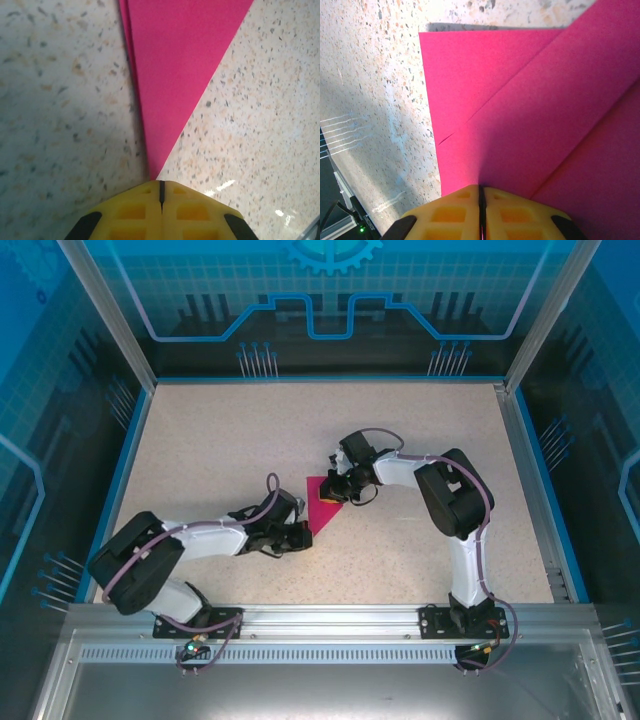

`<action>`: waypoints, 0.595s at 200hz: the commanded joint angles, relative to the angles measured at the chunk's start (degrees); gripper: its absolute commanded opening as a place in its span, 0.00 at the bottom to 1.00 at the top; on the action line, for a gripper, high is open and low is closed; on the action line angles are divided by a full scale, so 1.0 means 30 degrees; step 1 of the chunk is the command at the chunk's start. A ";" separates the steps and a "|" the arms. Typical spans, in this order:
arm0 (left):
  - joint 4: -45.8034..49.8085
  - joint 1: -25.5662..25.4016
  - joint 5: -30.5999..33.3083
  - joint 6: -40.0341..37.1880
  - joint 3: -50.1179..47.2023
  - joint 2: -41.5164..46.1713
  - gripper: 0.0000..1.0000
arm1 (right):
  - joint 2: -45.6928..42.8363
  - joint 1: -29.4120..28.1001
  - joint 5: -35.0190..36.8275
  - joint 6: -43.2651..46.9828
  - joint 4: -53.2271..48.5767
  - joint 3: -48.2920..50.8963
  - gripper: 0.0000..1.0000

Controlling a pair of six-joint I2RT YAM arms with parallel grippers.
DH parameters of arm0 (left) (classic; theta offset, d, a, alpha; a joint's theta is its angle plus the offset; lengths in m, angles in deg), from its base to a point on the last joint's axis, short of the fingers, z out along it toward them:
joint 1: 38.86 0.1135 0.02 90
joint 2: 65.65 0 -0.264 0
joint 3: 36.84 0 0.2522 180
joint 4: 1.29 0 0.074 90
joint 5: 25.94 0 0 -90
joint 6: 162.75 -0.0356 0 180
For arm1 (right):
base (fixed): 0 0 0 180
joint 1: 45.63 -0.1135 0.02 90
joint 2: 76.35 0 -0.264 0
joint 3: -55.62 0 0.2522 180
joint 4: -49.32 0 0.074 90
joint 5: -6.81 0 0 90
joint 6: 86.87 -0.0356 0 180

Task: Fold a paper plane with a square sheet of paper (pick it up from the middle)
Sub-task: Fourth fold the wing at the center of the table.

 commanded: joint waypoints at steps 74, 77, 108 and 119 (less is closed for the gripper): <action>0.0582 0.2621 0.1471 0.1539 0.1119 0.3582 0.31 | -0.4195 0.0454 0.1917 0.0124 -0.0398 0.0675 0.36; 0.0456 0.2622 0.1404 0.1557 0.1141 0.3423 0.31 | -0.4248 0.0490 0.2054 -0.0012 -0.0321 0.0805 0.37; -0.0770 0.2688 0.1091 0.2009 0.1643 0.1476 0.38 | -0.4442 0.0774 0.2433 -0.0588 0.0233 0.2086 0.41; -0.1221 0.2703 0.0976 0.2053 0.1829 0.0831 0.38 | -0.4132 0.0769 0.2481 -0.0616 0.0089 0.2071 0.41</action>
